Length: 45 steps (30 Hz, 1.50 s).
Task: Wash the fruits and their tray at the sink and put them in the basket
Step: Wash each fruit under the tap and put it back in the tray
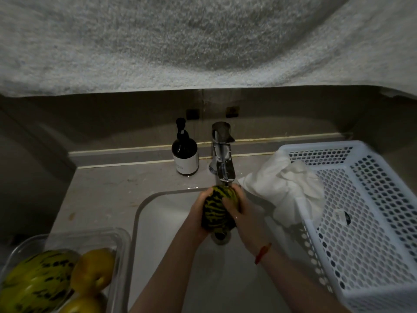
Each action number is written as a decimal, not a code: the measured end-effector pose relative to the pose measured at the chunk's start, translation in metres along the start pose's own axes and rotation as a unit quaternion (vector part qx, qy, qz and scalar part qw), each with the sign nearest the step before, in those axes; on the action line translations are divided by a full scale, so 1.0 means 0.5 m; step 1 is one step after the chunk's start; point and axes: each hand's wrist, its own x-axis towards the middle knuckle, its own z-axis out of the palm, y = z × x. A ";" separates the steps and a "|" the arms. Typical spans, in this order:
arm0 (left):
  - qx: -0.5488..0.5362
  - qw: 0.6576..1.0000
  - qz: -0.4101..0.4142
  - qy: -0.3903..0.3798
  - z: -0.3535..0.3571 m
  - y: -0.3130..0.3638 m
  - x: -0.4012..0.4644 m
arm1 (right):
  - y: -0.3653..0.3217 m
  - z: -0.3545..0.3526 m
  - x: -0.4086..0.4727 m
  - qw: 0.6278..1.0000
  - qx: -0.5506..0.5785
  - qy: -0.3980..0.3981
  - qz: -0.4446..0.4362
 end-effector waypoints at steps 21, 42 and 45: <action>0.264 0.949 0.106 0.133 0.005 -0.013 -0.020 | -0.008 0.051 0.020 0.984 0.033 0.138 0.111; 0.258 0.951 0.111 0.129 0.017 0.006 0.039 | 0.009 -0.013 -0.028 0.992 0.034 0.095 0.080; 0.230 0.959 0.113 0.116 -0.002 0.010 0.029 | -0.003 0.002 -0.023 0.989 0.031 0.089 0.110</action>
